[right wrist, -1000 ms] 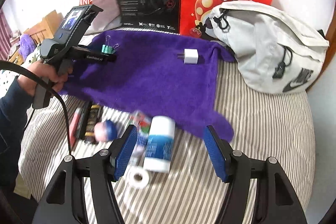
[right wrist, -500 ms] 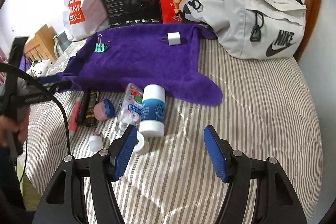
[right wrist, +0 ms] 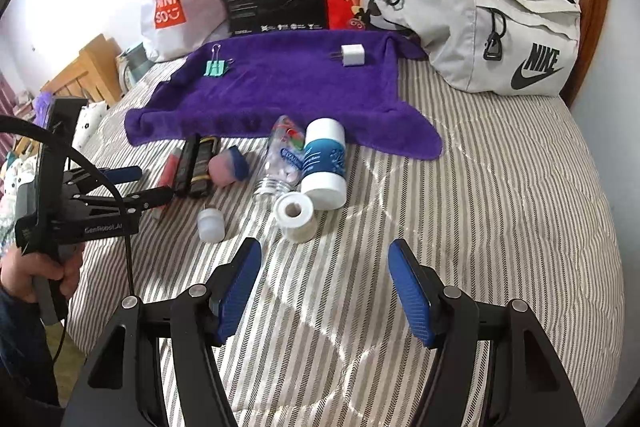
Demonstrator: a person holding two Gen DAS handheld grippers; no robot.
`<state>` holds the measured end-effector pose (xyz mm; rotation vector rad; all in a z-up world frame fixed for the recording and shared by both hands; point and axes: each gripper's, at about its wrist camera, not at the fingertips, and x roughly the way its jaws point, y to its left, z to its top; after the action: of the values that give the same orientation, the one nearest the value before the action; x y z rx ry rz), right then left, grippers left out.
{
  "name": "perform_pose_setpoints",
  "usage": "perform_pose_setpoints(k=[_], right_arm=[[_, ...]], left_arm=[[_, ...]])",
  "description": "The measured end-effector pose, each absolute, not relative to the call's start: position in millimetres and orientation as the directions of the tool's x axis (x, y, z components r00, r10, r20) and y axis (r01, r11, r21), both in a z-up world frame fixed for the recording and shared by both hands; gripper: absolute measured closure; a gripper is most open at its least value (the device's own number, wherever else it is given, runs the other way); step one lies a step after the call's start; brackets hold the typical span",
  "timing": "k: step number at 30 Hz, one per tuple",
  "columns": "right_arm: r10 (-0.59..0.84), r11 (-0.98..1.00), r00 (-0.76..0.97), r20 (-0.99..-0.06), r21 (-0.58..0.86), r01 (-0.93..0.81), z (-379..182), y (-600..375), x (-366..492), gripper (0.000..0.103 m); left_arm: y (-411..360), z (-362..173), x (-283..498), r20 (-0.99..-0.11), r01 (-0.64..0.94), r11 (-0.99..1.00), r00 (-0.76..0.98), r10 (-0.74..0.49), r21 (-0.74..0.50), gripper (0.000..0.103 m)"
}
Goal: Organize rigid objects
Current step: 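Release both items on the towel and pull both grippers back, then grasp the pink marker with the left gripper while the right gripper grasps the white-blue tube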
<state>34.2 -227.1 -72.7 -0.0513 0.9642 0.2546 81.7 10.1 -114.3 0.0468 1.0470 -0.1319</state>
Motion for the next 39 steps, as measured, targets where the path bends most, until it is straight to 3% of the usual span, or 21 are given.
perform_pose_setpoints(k=[11, 16, 23, 36, 39], right_arm=[[0.2, 0.967, 0.547, -0.813, 0.074, -0.244, -71.2, -231.1, 31.7, 0.037], [0.196, 0.971, 0.539, -0.819, 0.084, -0.225, -76.5, -239.2, 35.4, 0.037], [0.195, 0.974, 0.526, -0.828, 0.099, -0.205, -88.3, -242.8, 51.7, 0.037], [0.236, 0.969, 0.538, -0.809, 0.158, -0.188, -95.5, -256.7, 102.3, 0.037], [0.258, 0.961, 0.552, -0.793, 0.154, -0.228, -90.2, -248.5, 110.9, 0.028]], left_arm=[[5.3, -116.3, 87.6, -0.854, 0.135, 0.989, 0.521, -0.018, 0.062, 0.033], [5.1, -114.9, 89.0, -0.848, 0.134, 0.991, 0.527, -0.055, 0.019, 0.063], [1.1, -113.7, 85.7, -0.845, 0.158, 0.987, 0.527, -0.089, -0.006, 0.087], [3.7, -116.0, 76.7, -0.825, 0.153, 0.988, 0.557, -0.096, -0.012, 0.089], [0.7, -116.0, 75.6, -0.823, 0.146, 0.989, 0.562, -0.078, 0.006, 0.089]])
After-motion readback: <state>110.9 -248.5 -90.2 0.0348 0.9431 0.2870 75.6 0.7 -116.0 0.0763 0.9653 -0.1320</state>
